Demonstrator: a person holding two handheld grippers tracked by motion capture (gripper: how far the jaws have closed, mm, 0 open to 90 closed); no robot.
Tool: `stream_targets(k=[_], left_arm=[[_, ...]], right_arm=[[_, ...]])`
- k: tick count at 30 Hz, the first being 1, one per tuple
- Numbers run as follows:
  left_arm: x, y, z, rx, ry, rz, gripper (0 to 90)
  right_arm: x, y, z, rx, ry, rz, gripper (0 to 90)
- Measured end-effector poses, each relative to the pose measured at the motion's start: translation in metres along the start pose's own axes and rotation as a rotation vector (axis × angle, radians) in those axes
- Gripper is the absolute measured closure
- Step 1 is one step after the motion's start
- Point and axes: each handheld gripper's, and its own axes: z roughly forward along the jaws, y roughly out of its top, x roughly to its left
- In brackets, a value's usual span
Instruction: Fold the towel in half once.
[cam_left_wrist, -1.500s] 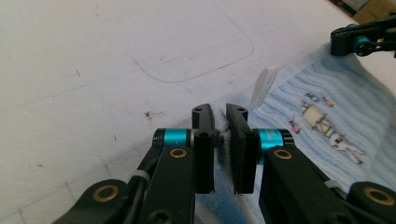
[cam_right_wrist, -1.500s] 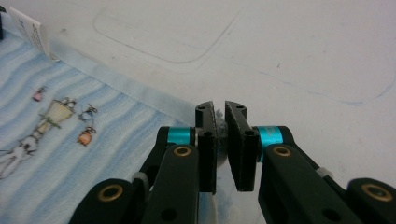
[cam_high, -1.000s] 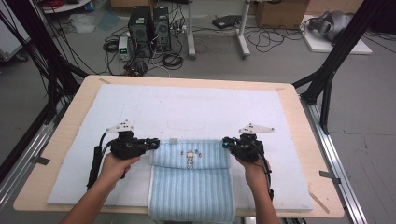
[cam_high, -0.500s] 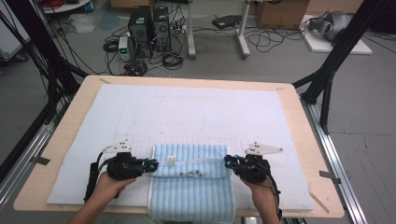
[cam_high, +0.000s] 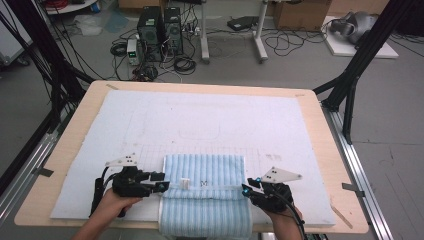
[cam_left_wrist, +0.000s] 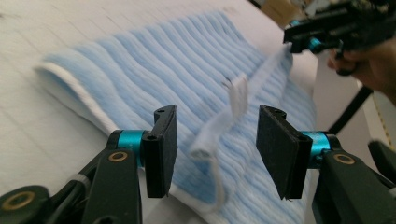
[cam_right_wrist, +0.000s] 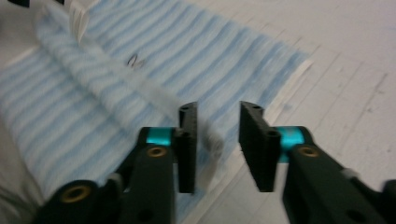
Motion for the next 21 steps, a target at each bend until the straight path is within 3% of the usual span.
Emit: stream_targets(k=[1, 3, 6, 8, 10, 12, 14, 16, 19, 21], left_arm=[[0.002, 0.002, -0.002, -0.027, 0.013, -0.011, 47.3], [0.006, 0.008, -0.003, -0.037, 0.079, -0.005, 47.2], [0.015, 0.016, -0.002, -0.071, 0.157, -0.033, 46.3], [0.024, 0.018, 0.002, -0.083, 0.205, -0.059, 45.7], [0.033, 0.018, 0.008, -0.063, 0.247, -0.092, 45.1], [0.039, 0.018, 0.016, -0.004, 0.281, -0.106, 43.2], [0.041, 0.018, 0.025, 0.023, 0.274, -0.124, 39.9], [0.039, 0.020, 0.032, 0.044, 0.291, -0.081, 39.0], [0.034, 0.019, 0.037, 0.054, 0.322, -0.025, 40.7], [0.030, 0.018, 0.038, 0.067, 0.375, 0.032, 52.8]], right_arm=[[-0.002, 0.002, -0.001, -0.026, 0.000, 0.022, 58.3], [-0.006, 0.008, -0.001, -0.059, -0.026, 0.049, 51.7], [-0.016, 0.016, 0.007, -0.061, -0.071, 0.082, 50.7], [-0.023, 0.019, 0.017, -0.032, -0.098, 0.099, 52.0], [-0.029, 0.020, 0.030, 0.007, -0.118, 0.115, 52.0], [-0.033, 0.021, 0.041, 0.050, -0.127, 0.118, 51.6], [-0.035, 0.021, 0.051, 0.083, -0.144, 0.115, 48.5], [-0.035, 0.022, 0.058, 0.091, -0.153, 0.120, 45.0], [-0.032, 0.023, 0.066, 0.117, -0.181, 0.091, 42.7], [-0.030, 0.022, 0.071, 0.139, -0.191, 0.081, 43.2]])
